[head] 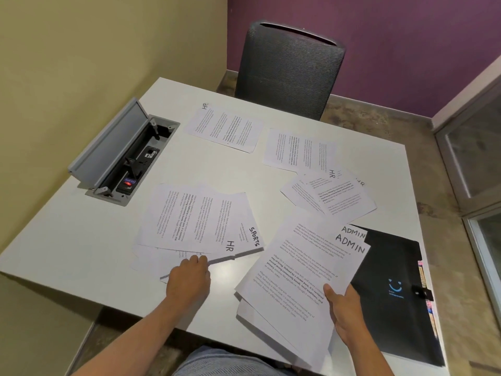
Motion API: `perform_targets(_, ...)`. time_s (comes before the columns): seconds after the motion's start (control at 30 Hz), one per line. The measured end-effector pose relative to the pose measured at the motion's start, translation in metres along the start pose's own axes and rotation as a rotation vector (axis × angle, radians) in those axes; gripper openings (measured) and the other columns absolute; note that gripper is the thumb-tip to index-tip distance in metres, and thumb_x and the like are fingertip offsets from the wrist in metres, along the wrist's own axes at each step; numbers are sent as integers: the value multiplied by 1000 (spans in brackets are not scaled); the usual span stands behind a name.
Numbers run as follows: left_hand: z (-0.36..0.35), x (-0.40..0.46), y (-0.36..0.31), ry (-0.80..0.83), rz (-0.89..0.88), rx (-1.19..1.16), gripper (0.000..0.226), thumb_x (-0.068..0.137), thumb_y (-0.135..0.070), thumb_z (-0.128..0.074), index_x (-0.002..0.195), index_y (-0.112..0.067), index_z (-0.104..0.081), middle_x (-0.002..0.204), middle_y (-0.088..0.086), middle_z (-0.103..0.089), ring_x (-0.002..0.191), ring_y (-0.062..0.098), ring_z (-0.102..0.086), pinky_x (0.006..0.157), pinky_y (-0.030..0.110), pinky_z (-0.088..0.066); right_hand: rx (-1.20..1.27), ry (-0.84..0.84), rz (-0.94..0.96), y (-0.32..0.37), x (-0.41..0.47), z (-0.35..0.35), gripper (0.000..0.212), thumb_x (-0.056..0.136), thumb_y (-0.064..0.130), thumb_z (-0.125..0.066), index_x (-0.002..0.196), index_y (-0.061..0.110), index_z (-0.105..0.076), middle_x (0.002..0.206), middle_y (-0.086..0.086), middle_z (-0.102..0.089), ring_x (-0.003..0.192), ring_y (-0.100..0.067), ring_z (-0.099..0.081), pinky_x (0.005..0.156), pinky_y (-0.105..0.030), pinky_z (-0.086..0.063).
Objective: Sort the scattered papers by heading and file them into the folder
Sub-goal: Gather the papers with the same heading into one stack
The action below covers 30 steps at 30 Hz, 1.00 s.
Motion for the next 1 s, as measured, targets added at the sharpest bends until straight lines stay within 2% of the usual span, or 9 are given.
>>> perform_targets(0.13, 31, 4, -15, -45, -78, -158, 22, 83, -15, -69, 67, -15, -54, 63, -4, -49, 55, 13, -46, 41, 23, -24, 3, -30, -12, -3, 3, 0, 44, 96, 4, -59, 136, 20, -52, 127, -3, -66, 116, -29, -61, 101, -59, -47)
perform_targets(0.27, 55, 4, -30, 27, -48, -421, 25, 97, -22, -53, 75, -11, -57, 76, -6, -53, 69, 9, -51, 58, 27, -42, 5, -37, -9, -4, 3, -3, 41, 96, 5, -58, 134, 19, -53, 125, -3, -65, 114, -29, -61, 100, -58, -48)
perform_targets(0.4, 68, -1, -44, -44, 63, -714, 23, 94, -26, -61, 72, -22, -58, 76, -10, -58, 70, 7, -57, 63, 24, -47, 11, -46, -15, -6, 3, -1, 41, 97, 5, -58, 134, 19, -52, 125, -3, -65, 113, -28, -61, 99, -56, -49)
perform_targets(0.47, 70, -2, -49, -88, 97, -773, 23, 93, -25, -64, 71, -23, -58, 76, -10, -59, 72, 7, -57, 65, 25, -48, 10, -38, -25, -8, 4, 0, 41, 97, 6, -58, 135, 20, -53, 126, -2, -65, 114, -28, -61, 99, -56, -49)
perform_targets(0.6, 75, -8, -65, -93, -12, -685, 23, 95, -24, -61, 73, -28, -56, 79, -14, -56, 75, 4, -56, 66, 23, -48, 8, 1, -7, -7, 6, 4, 44, 97, 4, -57, 138, 18, -51, 130, -2, -64, 117, -27, -61, 102, -56, -47)
perform_targets(0.73, 71, -18, -92, -104, -197, -547, 17, 94, -24, -58, 78, -21, -59, 78, -14, -52, 72, 3, -51, 64, 29, -49, 15, 42, 5, -2, 10, 9, 44, 97, 1, -55, 138, 16, -51, 129, -3, -65, 118, -28, -60, 103, -55, -46)
perform_targets(0.87, 63, -24, -123, -129, -373, -448, 30, 92, -38, -42, 76, -20, -60, 78, -10, -54, 73, 7, -51, 58, 29, -48, 30, 72, 18, 3, 13, 16, 44, 97, -1, -55, 138, 14, -52, 128, -4, -65, 115, -25, -61, 103, -49, -47)
perform_targets(1.0, 61, -25, -152, -128, -478, -394, 30, 92, -39, -43, 78, -19, -62, 80, -6, -57, 74, 11, -55, 58, 30, -49, 50, 83, 7, 7, 15, 22, 41, 97, 0, -54, 136, 14, -53, 126, -4, -65, 112, -25, -63, 97, -47, -51)
Point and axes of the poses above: each hand's wrist, its own x-axis towards the middle knuckle, its own z-axis out of the back of the hand, y = z × x, the point moved 1 cm from there along x, towards the middle knuckle
